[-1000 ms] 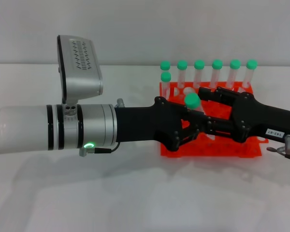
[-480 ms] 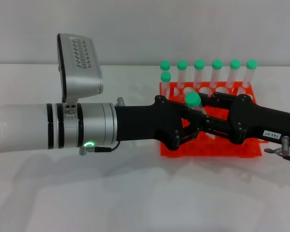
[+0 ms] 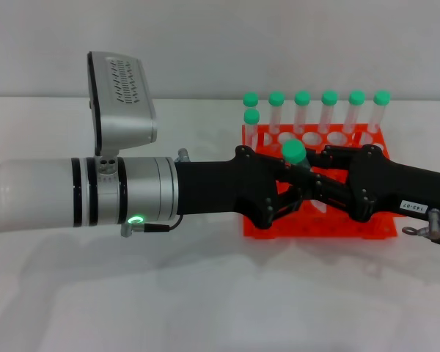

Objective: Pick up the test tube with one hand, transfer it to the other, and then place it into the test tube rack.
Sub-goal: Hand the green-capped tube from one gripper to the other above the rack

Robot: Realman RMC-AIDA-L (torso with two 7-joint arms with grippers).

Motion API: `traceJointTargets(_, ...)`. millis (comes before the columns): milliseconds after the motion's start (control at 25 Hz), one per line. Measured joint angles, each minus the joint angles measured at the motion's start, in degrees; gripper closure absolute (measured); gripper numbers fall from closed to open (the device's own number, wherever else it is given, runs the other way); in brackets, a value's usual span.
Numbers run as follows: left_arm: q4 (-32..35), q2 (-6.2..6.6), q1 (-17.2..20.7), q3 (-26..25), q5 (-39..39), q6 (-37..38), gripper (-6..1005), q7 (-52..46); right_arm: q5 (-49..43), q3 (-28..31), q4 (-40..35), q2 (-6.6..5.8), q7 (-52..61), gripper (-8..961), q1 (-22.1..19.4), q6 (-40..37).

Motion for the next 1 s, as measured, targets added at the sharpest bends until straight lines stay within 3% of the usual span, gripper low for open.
traceJointTargets(240, -0.39, -0.02, -0.38, 0.00, 0.32, 0.01, 805, -0.01, -0.11, -0.04, 0.00, 0.16, 0.03, 644, 0.17, 0.04)
traceJointTargets(1000, -0.04, -0.02, 0.09, -0.37, 0.37, -0.14, 804, -0.08, -0.22, 1.07, 0.02, 0.19, 0.00, 670, -0.04, 0.09)
